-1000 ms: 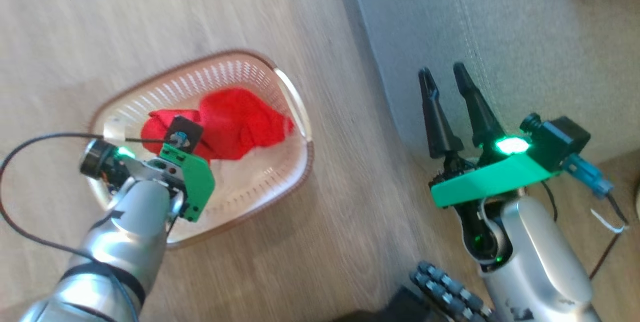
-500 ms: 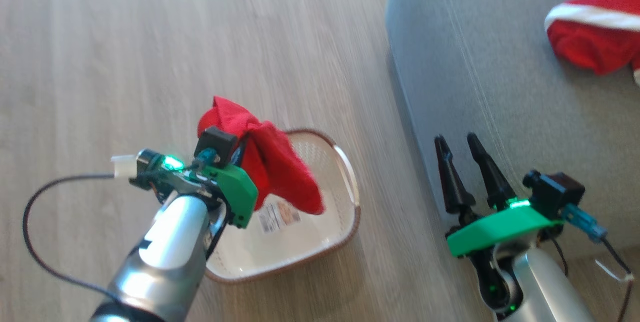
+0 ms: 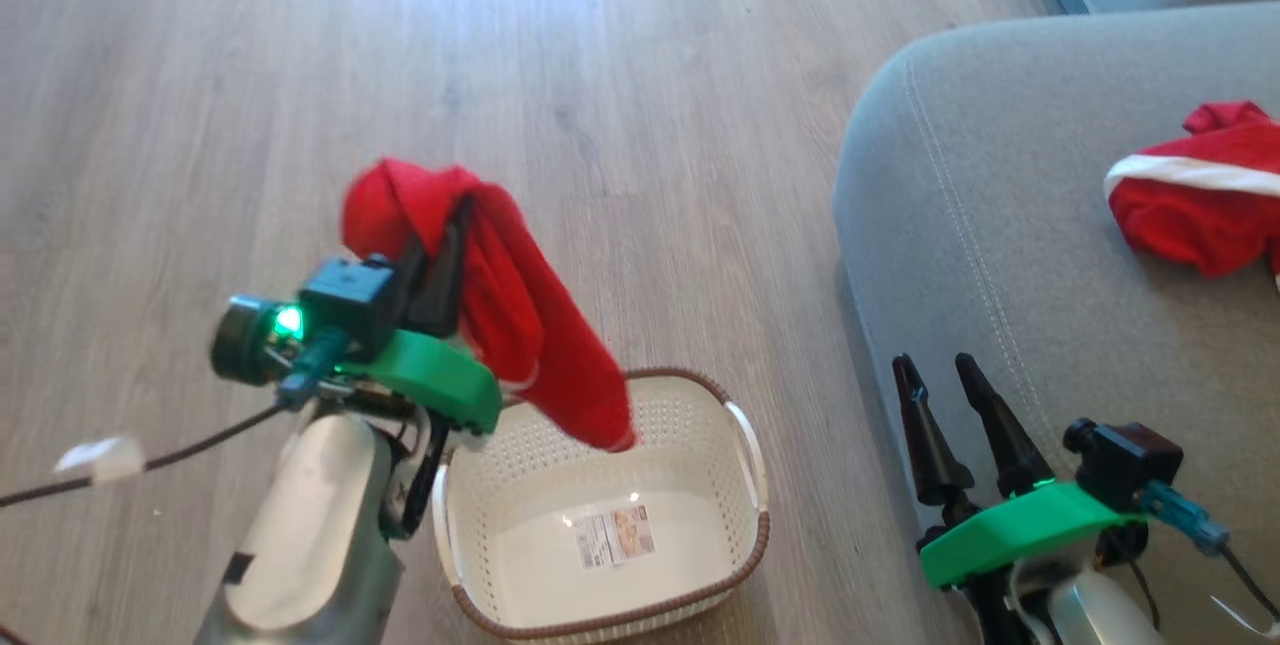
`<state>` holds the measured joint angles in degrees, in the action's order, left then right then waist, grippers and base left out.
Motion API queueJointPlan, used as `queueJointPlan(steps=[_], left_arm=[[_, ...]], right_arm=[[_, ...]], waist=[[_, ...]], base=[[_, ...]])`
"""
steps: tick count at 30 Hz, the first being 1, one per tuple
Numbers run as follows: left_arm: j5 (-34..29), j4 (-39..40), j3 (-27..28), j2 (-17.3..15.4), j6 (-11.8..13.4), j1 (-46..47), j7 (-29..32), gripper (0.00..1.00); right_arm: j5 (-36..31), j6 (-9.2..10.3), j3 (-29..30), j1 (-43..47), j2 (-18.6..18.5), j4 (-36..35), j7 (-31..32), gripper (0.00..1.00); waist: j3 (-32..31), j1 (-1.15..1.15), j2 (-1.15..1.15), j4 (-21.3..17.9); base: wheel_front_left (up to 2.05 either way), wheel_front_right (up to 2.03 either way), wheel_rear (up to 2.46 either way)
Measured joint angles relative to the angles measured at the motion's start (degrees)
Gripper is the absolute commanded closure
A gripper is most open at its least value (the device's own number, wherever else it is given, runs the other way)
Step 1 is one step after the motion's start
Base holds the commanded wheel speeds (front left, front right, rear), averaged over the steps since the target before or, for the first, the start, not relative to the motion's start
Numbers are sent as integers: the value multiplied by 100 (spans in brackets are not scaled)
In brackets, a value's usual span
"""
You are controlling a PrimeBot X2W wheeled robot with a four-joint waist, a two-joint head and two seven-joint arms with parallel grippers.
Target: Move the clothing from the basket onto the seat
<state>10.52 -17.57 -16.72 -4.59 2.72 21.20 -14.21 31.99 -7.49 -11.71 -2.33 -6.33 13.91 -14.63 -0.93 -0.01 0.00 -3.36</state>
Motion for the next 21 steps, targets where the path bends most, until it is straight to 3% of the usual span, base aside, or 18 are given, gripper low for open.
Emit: queueJointPlan(steps=[6,11,16,21], left_arm=[[7,1151,575,144,51,-75,-7,100],[71,1695,713,202,48,-69,-20,100],[302,1933,279,211,40,-67,-46,100],[331,2040,-241,218,-143,-94,-51,100]], right_arm=[[44,0,11,102,-68,-53,0,0],[45,0,11,102,-75,-59,0,0],[45,0,31,102,-73,-70,0,0],[44,0,24,106,-66,-103,0,0]], waist=[[-89,0,0,104],[-91,0,0,108],[-83,0,0,108],[-66,0,0,153]], base=[[0,0,0],[0,0,0],[0,0,0],[0,0,0]])
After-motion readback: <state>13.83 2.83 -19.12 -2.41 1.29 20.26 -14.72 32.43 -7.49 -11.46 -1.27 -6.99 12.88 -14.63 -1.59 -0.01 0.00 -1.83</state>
